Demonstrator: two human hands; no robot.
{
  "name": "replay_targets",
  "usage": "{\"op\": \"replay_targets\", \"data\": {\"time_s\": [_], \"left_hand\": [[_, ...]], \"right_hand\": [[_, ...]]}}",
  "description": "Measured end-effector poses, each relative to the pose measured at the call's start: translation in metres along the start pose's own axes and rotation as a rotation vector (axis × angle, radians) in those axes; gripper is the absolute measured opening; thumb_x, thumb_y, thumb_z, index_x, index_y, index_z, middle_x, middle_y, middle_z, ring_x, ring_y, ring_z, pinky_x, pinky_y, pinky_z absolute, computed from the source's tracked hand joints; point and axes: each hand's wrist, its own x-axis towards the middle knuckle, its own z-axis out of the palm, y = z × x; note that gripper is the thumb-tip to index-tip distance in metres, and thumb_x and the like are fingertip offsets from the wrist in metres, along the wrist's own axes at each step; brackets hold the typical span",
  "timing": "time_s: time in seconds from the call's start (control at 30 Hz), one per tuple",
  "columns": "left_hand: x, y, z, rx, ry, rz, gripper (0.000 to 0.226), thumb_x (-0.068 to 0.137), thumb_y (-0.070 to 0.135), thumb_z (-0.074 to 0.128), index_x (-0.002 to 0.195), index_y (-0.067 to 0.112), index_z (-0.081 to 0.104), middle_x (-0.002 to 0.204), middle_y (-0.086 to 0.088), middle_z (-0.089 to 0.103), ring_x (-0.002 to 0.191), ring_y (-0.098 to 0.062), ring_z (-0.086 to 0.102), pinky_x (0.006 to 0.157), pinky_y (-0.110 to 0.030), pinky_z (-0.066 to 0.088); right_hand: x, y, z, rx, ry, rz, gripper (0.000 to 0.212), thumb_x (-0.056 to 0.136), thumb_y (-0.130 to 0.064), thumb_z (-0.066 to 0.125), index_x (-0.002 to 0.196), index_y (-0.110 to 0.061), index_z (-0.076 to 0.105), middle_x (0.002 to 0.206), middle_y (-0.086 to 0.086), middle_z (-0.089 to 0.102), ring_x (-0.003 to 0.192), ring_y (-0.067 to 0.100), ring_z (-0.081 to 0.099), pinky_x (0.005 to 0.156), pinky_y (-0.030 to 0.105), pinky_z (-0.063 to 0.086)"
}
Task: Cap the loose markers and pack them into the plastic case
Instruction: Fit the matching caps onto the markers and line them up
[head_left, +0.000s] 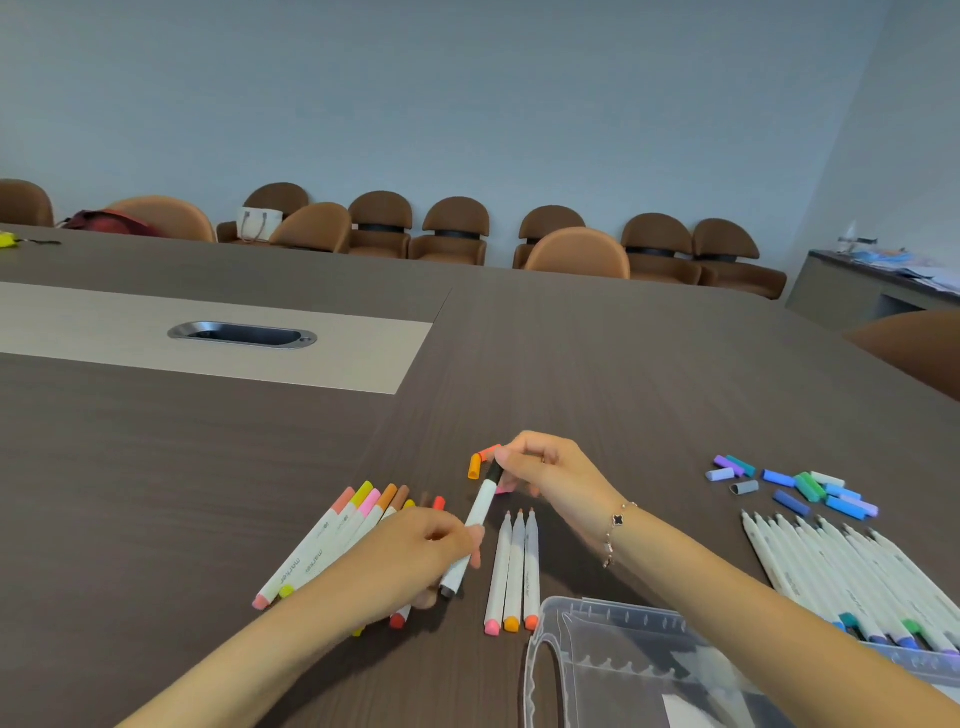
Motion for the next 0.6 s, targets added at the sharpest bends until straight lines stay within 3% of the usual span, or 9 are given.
{"op": "replay_targets", "data": {"time_s": [0.13, 0.27, 0.37, 0.47, 0.6], "left_hand": [[0.001, 0.000, 0.003, 0.054, 0.042, -0.054, 0.036, 0.096, 0.040, 0.046, 0.071, 0.019, 0.059, 0.051, 0.004, 0.031, 0.043, -0.009, 0.033, 0.048, -0.018, 0.031], [0.001, -0.008, 0.014, 0.428, 0.227, 0.050, 0.039, 0.092, 0.046, 0.050, 0.062, 0.022, 0.050, 0.053, 0.005, 0.041, 0.048, -0.008, 0.042, 0.049, -0.010, 0.029], [0.004, -0.015, 0.017, 0.560, 0.323, 0.047, 0.050, 0.087, 0.054, 0.052, 0.052, 0.020, 0.039, 0.052, 0.003, 0.040, 0.050, -0.009, 0.041, 0.053, -0.011, 0.030], [0.006, -0.016, 0.017, 0.719, 0.330, 0.003, 0.053, 0.089, 0.060, 0.044, 0.053, 0.022, 0.038, 0.052, 0.004, 0.039, 0.052, -0.009, 0.043, 0.058, -0.010, 0.031], [0.001, -0.011, 0.016, 0.842, 0.441, 0.069, 0.045, 0.090, 0.062, 0.037, 0.064, 0.026, 0.034, 0.064, 0.009, 0.043, 0.059, -0.007, 0.045, 0.055, -0.013, 0.030]], "right_hand": [[-0.006, 0.002, 0.001, -0.032, 0.009, -0.032, 0.024, 0.094, -0.014, 0.052, 0.073, -0.016, 0.062, 0.075, -0.004, 0.064, 0.060, -0.005, 0.062, 0.057, 0.002, 0.042], [-0.001, 0.002, 0.002, -0.244, -0.031, -0.077, 0.019, 0.096, -0.026, 0.050, 0.103, -0.027, 0.067, 0.102, -0.015, 0.064, 0.083, -0.009, 0.062, 0.068, 0.003, 0.044], [0.017, 0.006, -0.013, -0.568, 0.078, -0.121, 0.028, 0.096, -0.027, 0.048, 0.122, -0.025, 0.057, 0.104, -0.011, 0.060, 0.102, 0.004, 0.054, 0.082, 0.013, 0.040], [0.033, 0.019, -0.032, -0.750, 0.153, -0.098, 0.024, 0.095, -0.019, 0.047, 0.113, -0.021, 0.063, 0.109, -0.001, 0.058, 0.107, 0.013, 0.050, 0.089, 0.018, 0.039], [0.041, 0.031, -0.038, -0.940, 0.018, -0.099, 0.020, 0.094, -0.023, 0.052, 0.107, -0.024, 0.067, 0.113, 0.000, 0.059, 0.111, 0.015, 0.046, 0.098, 0.029, 0.042]]}}
